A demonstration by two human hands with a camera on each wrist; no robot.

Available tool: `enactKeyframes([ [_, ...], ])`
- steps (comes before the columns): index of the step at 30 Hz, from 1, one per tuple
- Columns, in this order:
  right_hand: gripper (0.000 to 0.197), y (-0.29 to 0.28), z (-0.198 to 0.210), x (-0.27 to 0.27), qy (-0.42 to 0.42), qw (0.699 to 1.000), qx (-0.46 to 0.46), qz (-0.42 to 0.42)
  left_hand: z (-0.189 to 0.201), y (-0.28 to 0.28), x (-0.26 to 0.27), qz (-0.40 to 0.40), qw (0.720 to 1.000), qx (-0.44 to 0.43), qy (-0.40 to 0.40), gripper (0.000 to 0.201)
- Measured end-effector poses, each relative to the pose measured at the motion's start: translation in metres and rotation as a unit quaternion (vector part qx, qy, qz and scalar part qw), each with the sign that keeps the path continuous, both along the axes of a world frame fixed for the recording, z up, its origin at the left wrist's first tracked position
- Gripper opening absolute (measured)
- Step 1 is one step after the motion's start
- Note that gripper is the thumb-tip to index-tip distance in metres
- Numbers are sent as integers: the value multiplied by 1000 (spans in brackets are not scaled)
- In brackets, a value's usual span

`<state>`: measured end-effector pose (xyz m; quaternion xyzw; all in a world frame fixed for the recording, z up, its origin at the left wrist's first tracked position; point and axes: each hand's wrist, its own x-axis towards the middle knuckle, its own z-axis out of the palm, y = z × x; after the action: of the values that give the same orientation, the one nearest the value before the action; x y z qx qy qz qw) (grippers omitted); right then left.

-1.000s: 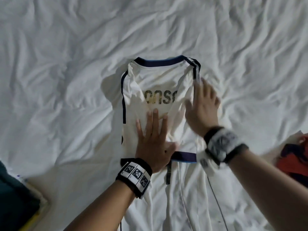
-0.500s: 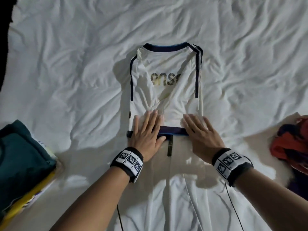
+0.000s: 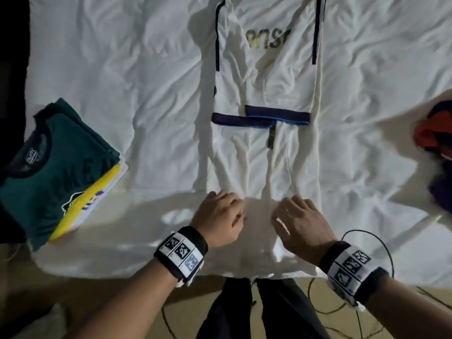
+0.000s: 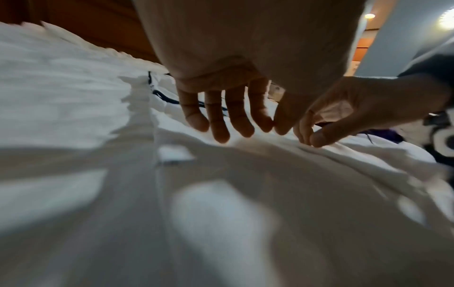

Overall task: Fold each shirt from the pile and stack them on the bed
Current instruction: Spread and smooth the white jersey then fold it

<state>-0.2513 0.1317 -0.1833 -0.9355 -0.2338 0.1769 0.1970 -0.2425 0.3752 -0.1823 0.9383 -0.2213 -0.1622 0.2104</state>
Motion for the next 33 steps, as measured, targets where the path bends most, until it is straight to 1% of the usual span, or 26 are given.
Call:
enactKeyframes([
  [2,29,4,3,-29,10,1000,-11,9,1,8,-32,-45,998,15,41,24],
  [4,39,5,3,-51,26,999,-27,15,3,11,-54,-92,992,69,58,41],
  [7,69,7,0,-69,49,994,-87,50,4,12,-72,-141,977,149,63,65],
  [10,91,4,-3,-80,60,986,-125,92,-3,11,-84,-151,969,191,46,78],
  [12,96,3,-5,-85,62,982,-142,106,-6,10,-88,-143,967,205,46,83],
  [14,87,5,-7,-88,46,981,-149,116,-6,7,-89,-132,968,207,47,78],
  [15,79,6,-9,-90,26,982,-145,114,-5,6,-89,-127,970,202,42,70],
  [17,65,8,-11,-89,-13,986,-132,101,-6,5,-84,-107,978,178,37,48],
  [19,43,10,-10,-82,-29,990,-110,84,-3,3,-74,-71,986,140,50,27],
  [21,23,14,-3,-67,-4,994,-94,50,6,-2,-58,-25,991,111,77,20],
  [22,19,17,3,-55,32,994,-101,27,11,-3,-48,-5,990,107,96,18],
  [24,19,16,15,-29,89,987,-129,-28,21,-4,-26,35,987,96,126,4],
  [25,17,15,20,-15,110,983,-138,-58,25,-4,-14,60,985,88,138,7],
  [26,16,14,25,0,124,979,-137,-82,28,-3,1,83,982,81,147,16],
  [28,11,12,36,31,131,976,-122,-123,32,1,34,113,979,69,153,28],
  [29,9,9,39,47,129,975,-114,-141,34,3,52,126,978,65,155,31],
  [31,10,3,44,78,136,970,-100,-173,37,10,86,159,972,52,162,31],
  [33,11,-5,42,108,131,966,-61,-214,35,15,116,213,962,-2,171,26],
])
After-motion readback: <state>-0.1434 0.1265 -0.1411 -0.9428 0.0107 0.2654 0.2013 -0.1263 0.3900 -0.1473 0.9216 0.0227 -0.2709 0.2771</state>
